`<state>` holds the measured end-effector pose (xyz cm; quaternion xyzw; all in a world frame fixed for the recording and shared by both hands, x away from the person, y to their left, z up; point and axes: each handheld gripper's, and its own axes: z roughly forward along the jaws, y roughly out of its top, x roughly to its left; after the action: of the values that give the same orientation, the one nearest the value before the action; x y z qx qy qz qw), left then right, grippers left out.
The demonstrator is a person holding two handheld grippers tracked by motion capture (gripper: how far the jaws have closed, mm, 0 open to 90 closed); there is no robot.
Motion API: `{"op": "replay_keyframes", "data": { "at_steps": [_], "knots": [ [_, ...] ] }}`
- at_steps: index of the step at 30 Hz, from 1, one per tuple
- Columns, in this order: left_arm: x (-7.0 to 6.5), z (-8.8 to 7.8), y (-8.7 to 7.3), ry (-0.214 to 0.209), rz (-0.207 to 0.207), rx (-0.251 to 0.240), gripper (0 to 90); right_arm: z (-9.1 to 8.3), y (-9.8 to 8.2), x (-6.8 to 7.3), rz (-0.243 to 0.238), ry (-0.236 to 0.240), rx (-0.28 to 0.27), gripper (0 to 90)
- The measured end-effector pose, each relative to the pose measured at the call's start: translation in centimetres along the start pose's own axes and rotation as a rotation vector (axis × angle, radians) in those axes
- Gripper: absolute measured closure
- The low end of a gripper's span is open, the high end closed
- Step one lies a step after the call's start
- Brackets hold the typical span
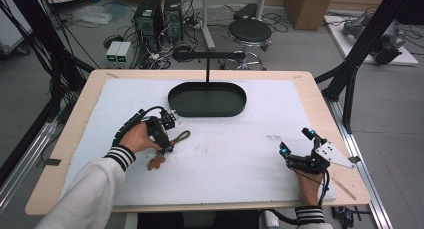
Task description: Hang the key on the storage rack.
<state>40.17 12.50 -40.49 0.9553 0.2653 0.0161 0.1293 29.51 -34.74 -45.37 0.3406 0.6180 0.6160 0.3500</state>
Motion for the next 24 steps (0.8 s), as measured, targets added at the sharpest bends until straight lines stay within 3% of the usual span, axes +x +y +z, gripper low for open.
{"op": "replay_keyframes", "data": {
  "at_steps": [4, 7, 11, 18, 21, 24],
  "knots": [
    [-0.1, 0.0, 0.1, 0.001, -0.014, 0.007, 67.1, 0.0, 0.0, 0.0, -0.001, -0.001, 0.000, 0.4],
    [-0.1, -0.1, 0.2, -0.001, -0.056, 0.015, 69.9, 0.0, 0.0, 0.0, -0.001, -0.001, 0.003, 0.4],
    [-0.4, -0.3, 0.1, 0.026, -0.046, 0.022, 72.4, 0.0, 0.0, 0.0, -0.001, -0.001, 0.002, 0.4],
    [-0.4, -1.1, 0.0, 0.066, -0.045, -0.032, 73.0, 0.0, 0.0, 0.0, -0.002, -0.003, 0.004, 0.4],
    [-0.2, -1.7, -0.2, 0.092, -0.060, -0.080, 73.2, 0.0, 0.0, 0.0, 0.000, -0.001, 0.002, 0.4],
    [0.2, -2.6, -0.5, 0.121, -0.075, -0.159, 73.2, 0.0, 0.0, 0.0, -0.001, -0.001, 0.002, 0.4]
  ]
}}
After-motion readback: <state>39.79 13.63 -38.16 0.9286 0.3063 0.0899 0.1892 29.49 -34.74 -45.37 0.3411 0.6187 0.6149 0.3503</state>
